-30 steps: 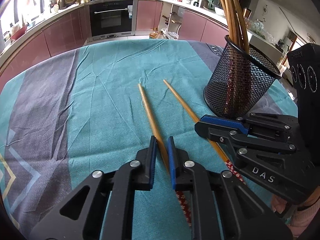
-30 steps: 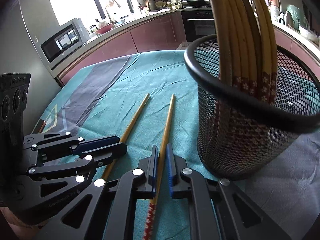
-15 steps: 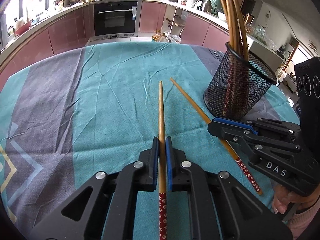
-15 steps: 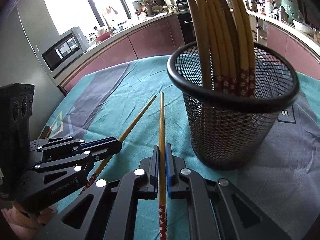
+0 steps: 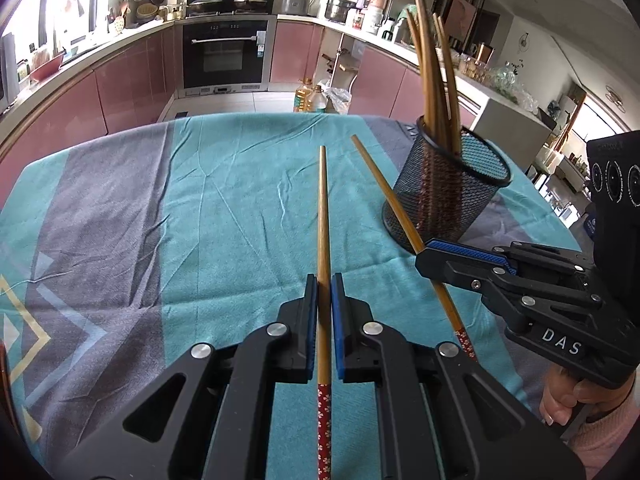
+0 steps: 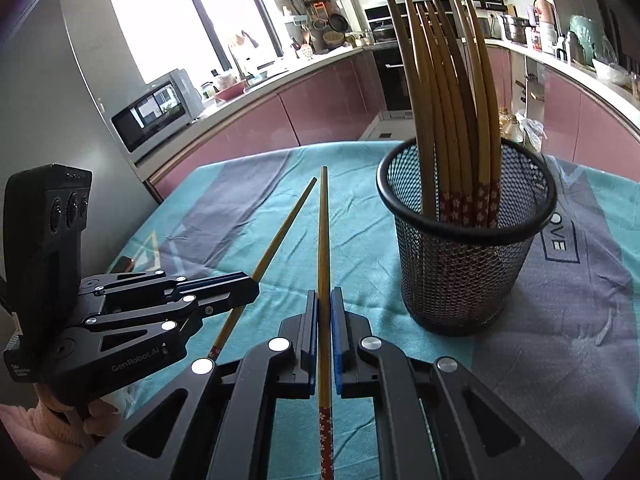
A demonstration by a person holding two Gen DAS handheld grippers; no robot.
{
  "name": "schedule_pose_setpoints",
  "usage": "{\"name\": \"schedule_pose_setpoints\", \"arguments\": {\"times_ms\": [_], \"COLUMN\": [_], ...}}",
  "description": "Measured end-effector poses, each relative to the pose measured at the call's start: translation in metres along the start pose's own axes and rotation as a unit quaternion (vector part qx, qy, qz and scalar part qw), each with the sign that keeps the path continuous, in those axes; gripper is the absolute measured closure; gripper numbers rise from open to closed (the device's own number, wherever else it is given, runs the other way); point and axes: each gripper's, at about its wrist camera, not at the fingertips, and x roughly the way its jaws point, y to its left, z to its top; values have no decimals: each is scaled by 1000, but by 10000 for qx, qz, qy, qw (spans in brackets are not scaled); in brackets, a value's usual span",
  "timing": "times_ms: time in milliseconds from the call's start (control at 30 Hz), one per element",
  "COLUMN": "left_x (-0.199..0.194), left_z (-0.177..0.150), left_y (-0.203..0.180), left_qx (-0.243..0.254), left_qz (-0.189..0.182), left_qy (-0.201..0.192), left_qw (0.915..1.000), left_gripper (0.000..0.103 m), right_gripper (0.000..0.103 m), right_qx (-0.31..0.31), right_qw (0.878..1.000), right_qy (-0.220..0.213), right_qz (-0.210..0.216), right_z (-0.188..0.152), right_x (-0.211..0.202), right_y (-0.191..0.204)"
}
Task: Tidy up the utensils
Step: 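Close the right tool on one chopstick while the left tool grasps the other, then raise the right tool's chopstick upright over the mesh cup while the left tool carries its chopstick there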
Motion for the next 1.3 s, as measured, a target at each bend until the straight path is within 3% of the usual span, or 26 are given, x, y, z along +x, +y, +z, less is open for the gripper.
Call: {"name": "schedule_pose_setpoints", "arguments": {"times_ms": [1300], "left_x": [-68], "left_z": [12], "left_y": [-30], "left_qx": [171], "left_qz": [-579], "left_qy": [-635], "left_qw": [9962], "left_gripper": [95], "right_gripper": [98], "right_qx": [-87], "right_qw": [9969], "right_qy": [-782], "right_qz": [32], "right_z": [7], "right_x": [-65], "right_y": [-3]}}
